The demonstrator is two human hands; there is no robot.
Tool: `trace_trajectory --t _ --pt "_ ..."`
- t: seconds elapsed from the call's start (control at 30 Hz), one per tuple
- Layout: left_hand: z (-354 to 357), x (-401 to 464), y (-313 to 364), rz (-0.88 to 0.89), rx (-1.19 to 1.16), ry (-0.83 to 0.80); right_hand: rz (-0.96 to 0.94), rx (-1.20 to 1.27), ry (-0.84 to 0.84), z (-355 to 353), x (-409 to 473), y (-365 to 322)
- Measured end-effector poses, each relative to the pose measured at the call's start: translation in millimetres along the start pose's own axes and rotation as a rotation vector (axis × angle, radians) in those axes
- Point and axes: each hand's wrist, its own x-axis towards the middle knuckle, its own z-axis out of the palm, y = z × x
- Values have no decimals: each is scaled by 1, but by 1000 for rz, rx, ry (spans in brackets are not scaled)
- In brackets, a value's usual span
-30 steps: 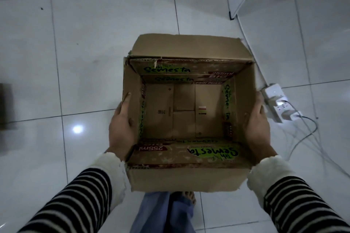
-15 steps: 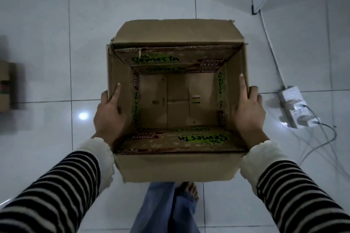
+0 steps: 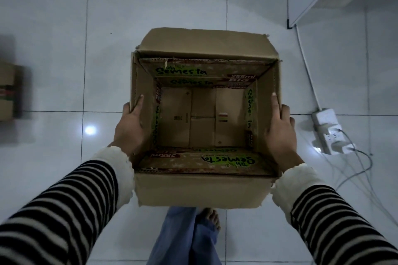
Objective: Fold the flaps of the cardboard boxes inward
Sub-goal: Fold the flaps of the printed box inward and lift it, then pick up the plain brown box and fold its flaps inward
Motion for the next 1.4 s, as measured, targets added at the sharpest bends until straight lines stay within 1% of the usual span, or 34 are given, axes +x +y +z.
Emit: trace_trajectory --t 0.1,0.2,0.33,0.47,0.53,0.63,0.73,0.9,0.97,1.03,1.13,1.23,1.4 --pt "-6 -6 -1 8 63 -27 -16 -39 -25 -9 -9 -1" --pt "-21 -27 1 25 105 -7 -13 -63 -27 -26 -25 -7" --pt "-57 -77 8 84 78 -24 -28 14 -5 -61 -57 -31" --pt "-114 -139 22 130 -37 85 -75 89 29 -113 -101 -82" --pt "-150 -172 23 150 -99 156 -169 73 63 -137 -129 -110" --pt "-196 -221 12 169 -146 253 -310 111 37 -163 -172 -155" --pt "-228 -273 -12 105 -208 331 -405 133 6 -178 -213 -204" --pt "-261 -356 -85 -69 -362 438 -558 202 -33 -175 -292 -300" --pt "-279 -383 -126 -152 -382 473 -599 214 -46 -168 -325 -342" --pt "-303 -407 -174 -194 -374 514 -624 254 -28 -161 -358 -388" --pt "-343 -436 -243 -182 -341 568 -649 335 20 -147 -403 -450" --pt "-382 -463 -305 -168 -317 624 -650 347 57 -128 -445 -507" --pt "-438 -479 -394 -158 -270 622 -667 339 91 -101 -497 -595"
